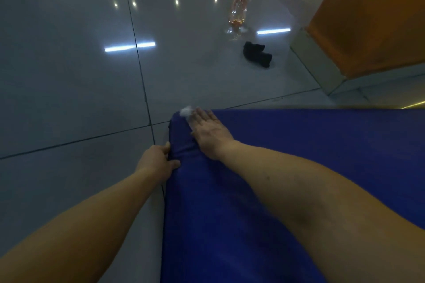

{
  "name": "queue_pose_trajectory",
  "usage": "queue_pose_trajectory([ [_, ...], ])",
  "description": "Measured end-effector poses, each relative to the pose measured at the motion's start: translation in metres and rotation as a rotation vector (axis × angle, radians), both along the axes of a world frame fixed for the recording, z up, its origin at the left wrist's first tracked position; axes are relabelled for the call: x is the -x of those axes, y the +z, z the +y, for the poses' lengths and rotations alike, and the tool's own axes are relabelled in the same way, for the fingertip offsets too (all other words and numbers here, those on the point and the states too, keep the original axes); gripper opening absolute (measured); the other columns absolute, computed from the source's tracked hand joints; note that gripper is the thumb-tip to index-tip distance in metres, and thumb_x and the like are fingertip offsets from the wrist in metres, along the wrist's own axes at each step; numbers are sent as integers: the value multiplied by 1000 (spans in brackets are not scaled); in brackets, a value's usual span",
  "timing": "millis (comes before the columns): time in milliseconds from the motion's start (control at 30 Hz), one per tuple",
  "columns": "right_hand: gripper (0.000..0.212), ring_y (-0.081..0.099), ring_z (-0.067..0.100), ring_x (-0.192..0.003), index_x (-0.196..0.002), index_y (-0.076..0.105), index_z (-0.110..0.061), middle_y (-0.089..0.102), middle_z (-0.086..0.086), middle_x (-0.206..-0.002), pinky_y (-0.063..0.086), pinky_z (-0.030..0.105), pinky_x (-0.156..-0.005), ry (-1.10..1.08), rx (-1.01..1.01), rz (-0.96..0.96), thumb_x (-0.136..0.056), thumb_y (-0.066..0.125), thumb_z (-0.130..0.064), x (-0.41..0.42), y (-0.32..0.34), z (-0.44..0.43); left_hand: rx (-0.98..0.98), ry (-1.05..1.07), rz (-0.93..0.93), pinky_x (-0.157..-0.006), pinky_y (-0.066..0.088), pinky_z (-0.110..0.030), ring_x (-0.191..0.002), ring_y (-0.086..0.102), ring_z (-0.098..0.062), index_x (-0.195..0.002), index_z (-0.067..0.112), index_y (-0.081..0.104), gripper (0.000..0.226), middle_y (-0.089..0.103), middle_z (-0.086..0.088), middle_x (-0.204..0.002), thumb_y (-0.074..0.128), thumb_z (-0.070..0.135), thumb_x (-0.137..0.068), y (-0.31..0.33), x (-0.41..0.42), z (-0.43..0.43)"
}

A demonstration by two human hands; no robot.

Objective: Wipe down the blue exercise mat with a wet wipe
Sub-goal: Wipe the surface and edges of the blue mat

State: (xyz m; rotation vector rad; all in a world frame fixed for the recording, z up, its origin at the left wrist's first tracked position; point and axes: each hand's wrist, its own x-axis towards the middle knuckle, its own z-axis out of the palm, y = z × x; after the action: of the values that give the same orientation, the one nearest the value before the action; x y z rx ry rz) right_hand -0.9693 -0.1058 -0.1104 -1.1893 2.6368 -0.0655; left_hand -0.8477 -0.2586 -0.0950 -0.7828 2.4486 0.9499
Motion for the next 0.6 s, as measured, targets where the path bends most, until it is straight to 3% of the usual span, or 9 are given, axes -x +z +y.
queue_pose_trajectory([
  [67,61,-1,25,-156,-161,4,-10,5,7,-170,-5,39,-126,-80,26,46,-106,29,-15,16,0,29,-10,6,3,-103,46,-33,-127,57,-24,-156,19,33,76,56,-6,-144,72,28,-91,0,-1,1],
  [133,53,27,32,-149,-156,31,-5,34,13,-160,14,40,-123,-238,150,112,-103,38,-8,27,2,59,-16,10,6,-103,45,-32,-128,56,-23,-157,20,31,76,54,-6,-146,71,28,-92,-1,-1,1],
  [200,30,58,29,-114,-126,62,-4,64,14,-124,42,37,-101,-408,385,92,-104,42,-10,24,14,78,-25,7,16,-102,46,-32,-127,56,-23,-157,20,30,76,54,-5,-146,70,28,-93,-3,-1,1],
  [267,31,58,16,-79,-94,66,-7,66,7,-89,43,31,-69,-583,567,-124,-108,41,-20,13,35,80,-47,15,24,-104,45,-33,-129,55,-23,-157,20,29,76,53,-6,-148,70,27,-93,-4,-1,0],
  [367,37,49,2,-56,-71,56,-14,54,-1,-67,39,23,-56,-725,658,-397,-106,46,-21,14,51,71,-88,32,14,-107,43,-33,-132,53,-23,-158,19,28,77,50,-6,-150,70,26,-93,-2,-1,-1],
  [433,30,63,10,-76,-85,65,-12,63,2,-81,45,29,-65,-724,507,-452,-105,50,-28,21,52,62,-105,44,14,-106,44,-33,-132,53,-23,-158,20,28,78,50,-6,-150,71,26,-93,-3,-1,-1],
  [467,30,65,21,-98,-109,68,-12,67,5,-105,48,32,-76,-736,391,-437,-103,52,-36,23,52,59,-113,46,16,-106,44,-33,-132,53,-23,-158,19,28,78,50,-6,-150,71,26,-93,-3,-1,-1],
  [533,60,47,34,-132,-153,38,-15,41,13,-151,44,38,-97,-810,207,-396,-101,53,-43,26,50,53,-118,49,19,-107,43,-33,-132,52,-23,-157,19,28,79,50,-6,-150,72,26,-92,-4,-1,-1],
  [600,67,31,40,-142,-160,21,-19,20,13,-161,36,44,-108,-758,150,-243,-102,49,-39,16,47,46,-128,45,19,-108,43,-34,-133,52,-23,-157,19,28,79,49,-6,-150,72,25,-92,-3,-1,-2],
])
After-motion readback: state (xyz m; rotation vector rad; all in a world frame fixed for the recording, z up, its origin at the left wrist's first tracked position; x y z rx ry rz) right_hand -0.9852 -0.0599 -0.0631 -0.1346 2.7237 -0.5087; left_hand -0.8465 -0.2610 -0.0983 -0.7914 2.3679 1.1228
